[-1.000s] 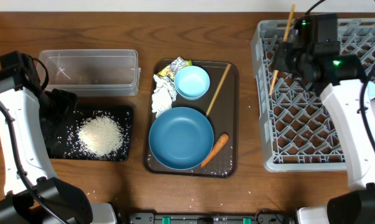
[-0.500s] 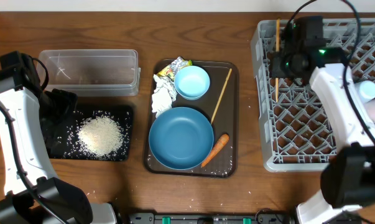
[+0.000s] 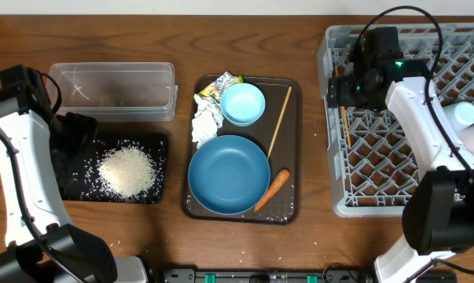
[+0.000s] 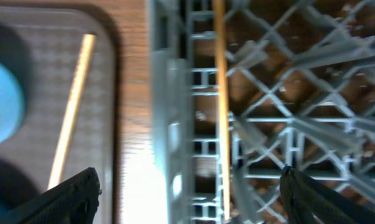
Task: Sort waste into correct bins and load items into the dishwasher rack
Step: 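Carry the chopstick with the right gripper into the dish rack, then return the right gripper to the second chopstick and grasp it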
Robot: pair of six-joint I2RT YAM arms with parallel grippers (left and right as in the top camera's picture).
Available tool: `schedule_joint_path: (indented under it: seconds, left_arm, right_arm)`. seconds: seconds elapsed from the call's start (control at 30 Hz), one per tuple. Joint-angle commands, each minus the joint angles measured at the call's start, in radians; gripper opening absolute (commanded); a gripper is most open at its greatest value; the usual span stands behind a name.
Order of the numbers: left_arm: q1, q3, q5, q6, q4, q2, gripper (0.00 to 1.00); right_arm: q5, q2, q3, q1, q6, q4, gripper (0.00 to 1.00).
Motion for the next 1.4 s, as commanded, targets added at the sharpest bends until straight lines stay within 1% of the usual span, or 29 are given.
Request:
schedule_joint_path:
  seconds: [0.0, 0.07, 0.17, 0.23, 0.33, 0.4, 0.57, 0.73, 0.87, 0.93, 1.17, 1.37]
  left_arm:
    - [0.003, 0.009, -0.005, -0.009, -0.003, 0.010, 0.99]
    - [0.003, 0.009, -0.005, -0.009, -0.003, 0.010, 0.99]
    - [0.003, 0.009, -0.005, -0.009, -0.003, 0.010, 0.99]
    - [0.003, 0.009, -0.005, -0.009, -0.003, 0.010, 0.99]
    - [0.003, 0.009, -0.005, -0.009, -0.003, 0.010, 0.99]
    - [0.003, 0.009, -0.005, -0.009, -0.003, 0.010, 0.99]
    - [0.003, 0.009, -0.005, -0.009, -0.003, 0.010, 0.99]
    - [0.003, 0.009, -0.005, -0.009, -0.003, 0.010, 0.99]
    - [0.003, 0.009, -0.005, -0.009, -0.003, 0.010, 0.99]
    - [0.003, 0.009, -0.005, -0.009, -0.003, 0.010, 0.99]
    - [0.003, 0.009, -0.005, -0.009, -0.003, 0.010, 0.99]
    - [0.003, 0.009, -0.005, -0.009, -0.003, 0.010, 0.99]
  right_arm:
    - [-0.173, -0.081, 0.016, 0.021, 0.028, 0.002, 0.88]
    - [-0.224, -0.100, 0.016, 0.041, 0.100, 0.007, 0.84]
    - [-0.208, -0.105, 0.016, 0.085, 0.198, 0.013, 0.79]
    - [-0.143, -0.093, 0.013, 0.128, 0.269, 0.014, 0.75]
    - [0.016, -0.060, 0.007, 0.204, 0.418, 0.014, 0.69]
    - [0.078, -0.037, 0.007, 0.243, 0.486, 0.018, 0.65]
    - [0.112, 0.057, 0.007, 0.345, 0.575, 0.099, 0.54]
    - [0.231, 0.157, 0.007, 0.402, 0.708, 0.097, 0.49]
    - [0.239, 0.212, 0.007, 0.407, 0.789, 0.094, 0.45]
    - [0.237, 0.228, 0.007, 0.407, 0.806, 0.098, 0.44]
    - [0.229, 0.251, 0.006, 0.407, 0.806, 0.116, 0.43]
    - [0.190, 0.310, 0.005, 0.417, 0.810, 0.149, 0.39]
